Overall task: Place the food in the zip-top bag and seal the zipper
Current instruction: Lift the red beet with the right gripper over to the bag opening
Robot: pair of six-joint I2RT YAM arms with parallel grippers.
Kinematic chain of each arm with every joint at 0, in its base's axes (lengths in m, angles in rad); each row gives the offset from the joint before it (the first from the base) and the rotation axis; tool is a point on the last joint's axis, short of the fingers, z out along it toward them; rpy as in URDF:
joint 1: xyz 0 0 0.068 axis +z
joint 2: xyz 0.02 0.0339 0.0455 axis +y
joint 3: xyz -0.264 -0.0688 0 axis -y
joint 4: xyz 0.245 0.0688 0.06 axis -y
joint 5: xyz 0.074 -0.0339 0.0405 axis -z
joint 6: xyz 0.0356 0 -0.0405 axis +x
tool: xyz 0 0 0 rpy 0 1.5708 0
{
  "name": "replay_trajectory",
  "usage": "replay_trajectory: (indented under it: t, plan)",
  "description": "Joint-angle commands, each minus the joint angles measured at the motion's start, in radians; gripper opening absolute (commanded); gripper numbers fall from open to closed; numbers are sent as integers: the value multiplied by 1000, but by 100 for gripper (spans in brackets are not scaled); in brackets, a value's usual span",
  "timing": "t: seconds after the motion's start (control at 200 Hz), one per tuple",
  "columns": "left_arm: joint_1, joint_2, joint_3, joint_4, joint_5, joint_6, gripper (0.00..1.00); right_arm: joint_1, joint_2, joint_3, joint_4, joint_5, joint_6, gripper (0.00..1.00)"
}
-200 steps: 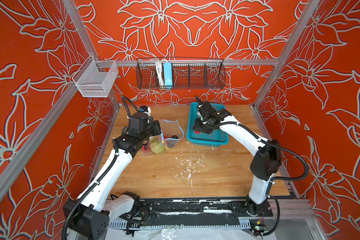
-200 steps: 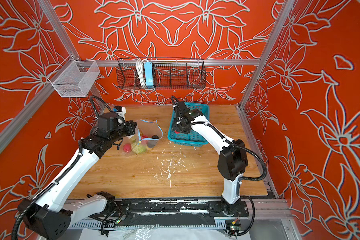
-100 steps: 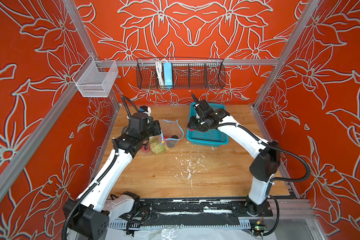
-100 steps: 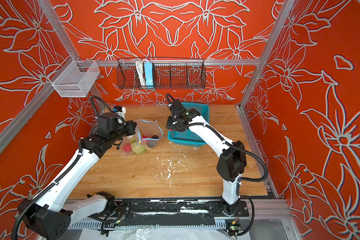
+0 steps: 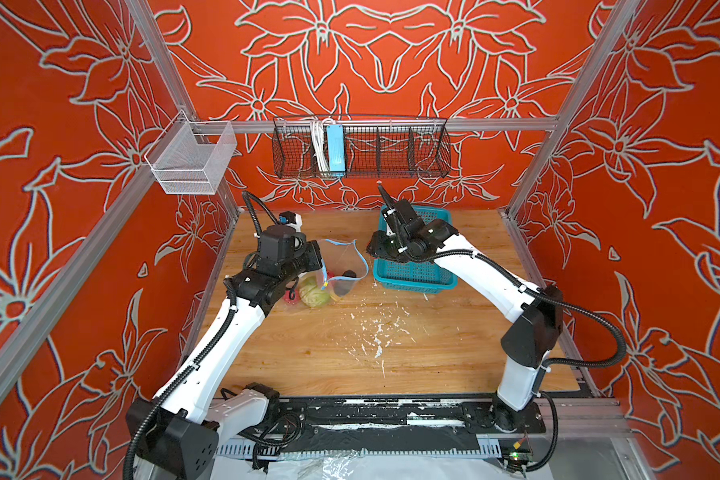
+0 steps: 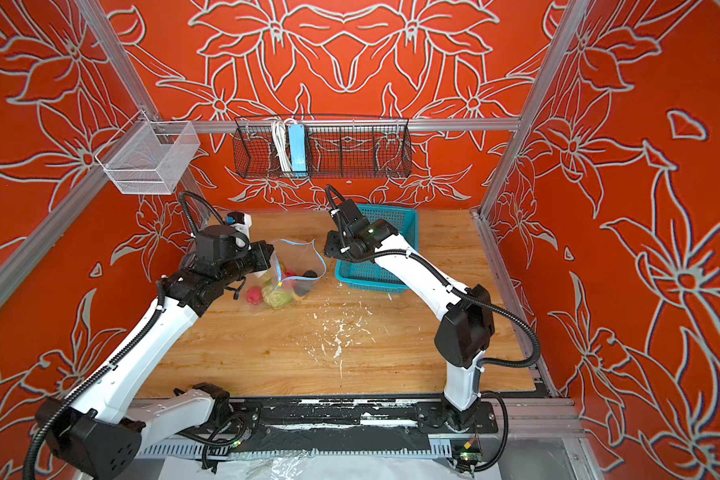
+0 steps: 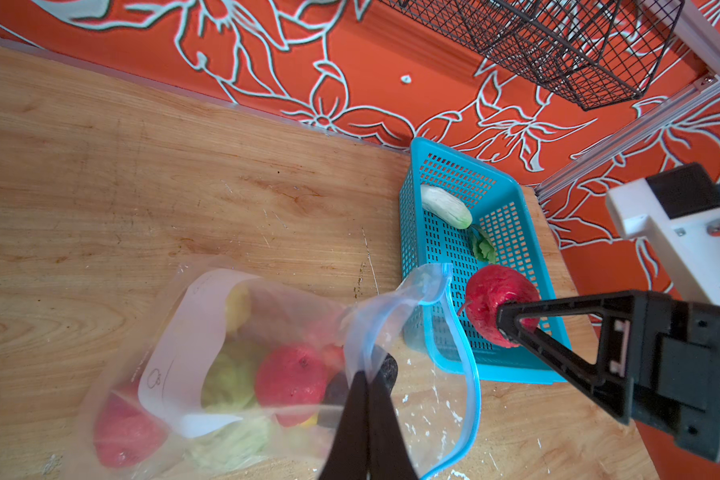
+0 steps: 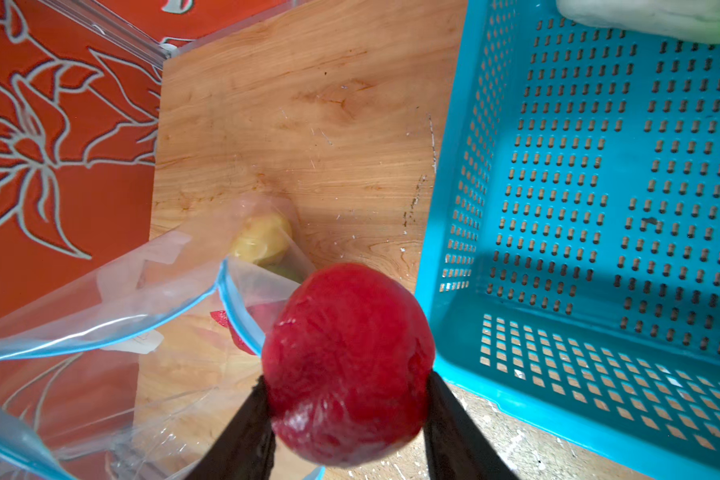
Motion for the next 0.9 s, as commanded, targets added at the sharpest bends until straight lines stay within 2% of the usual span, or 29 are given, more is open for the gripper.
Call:
replay_trajectory:
  t: [0.0, 0.591, 0.821, 0.891]
  plan:
    - [1, -14, -8, 19, -5, 6, 0, 15, -31, 18, 28, 3, 14, 45]
    - [1, -13, -8, 20, -2, 6, 0, 47, -113, 12, 76, 57, -42, 45]
    - [1, -12, -8, 20, -2, 6, 0, 80, -101, 16, 96, 46, -36, 45]
    - [1, -11, -8, 20, -1, 5, 0, 103, -87, 26, 88, 74, -41, 45]
